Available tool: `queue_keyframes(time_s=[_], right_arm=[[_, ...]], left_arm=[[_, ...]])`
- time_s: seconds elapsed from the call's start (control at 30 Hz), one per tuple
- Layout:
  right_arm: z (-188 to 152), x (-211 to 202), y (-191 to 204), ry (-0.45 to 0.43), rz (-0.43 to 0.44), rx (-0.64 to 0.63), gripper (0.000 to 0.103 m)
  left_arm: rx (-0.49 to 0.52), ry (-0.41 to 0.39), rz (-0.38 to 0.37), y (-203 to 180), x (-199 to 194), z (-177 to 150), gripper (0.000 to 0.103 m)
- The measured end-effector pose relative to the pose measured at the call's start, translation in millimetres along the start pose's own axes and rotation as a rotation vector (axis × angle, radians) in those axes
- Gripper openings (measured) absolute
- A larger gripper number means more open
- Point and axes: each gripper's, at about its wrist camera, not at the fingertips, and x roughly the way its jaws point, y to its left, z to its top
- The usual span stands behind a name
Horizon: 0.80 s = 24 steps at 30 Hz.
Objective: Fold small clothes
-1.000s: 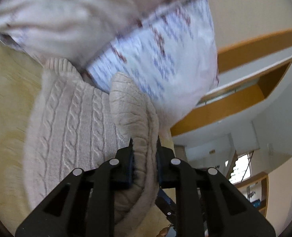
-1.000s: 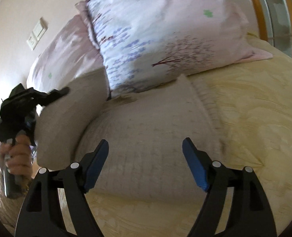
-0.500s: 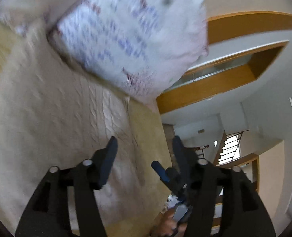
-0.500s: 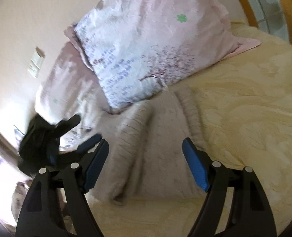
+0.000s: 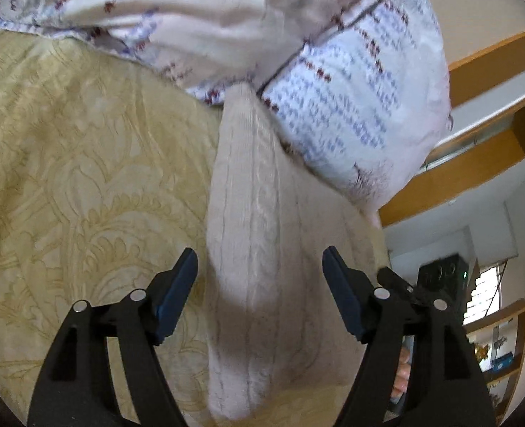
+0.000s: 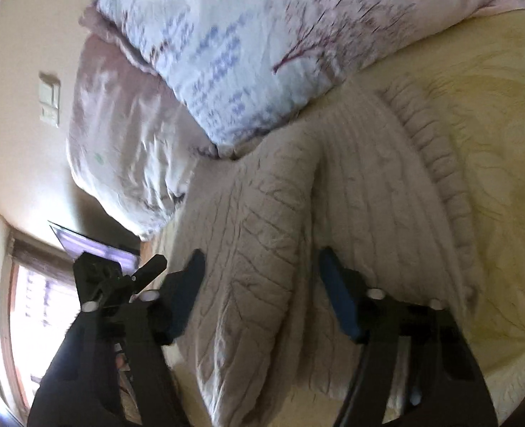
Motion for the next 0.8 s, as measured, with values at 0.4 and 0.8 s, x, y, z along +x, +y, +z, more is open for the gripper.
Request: queue_keyframes(time_s=[0.4,0.8], right_arm=[[30,17,-6,-0.093,-0.032,0.02,0.019],[-44,-14,147,-0.433,-0.566,-0.962,0.016]], left_arm=[[-0.032,0.051,-0.068,10,15,-1,0.074],[-0.056,0.045,-0.108,13,6,-2,0.08]])
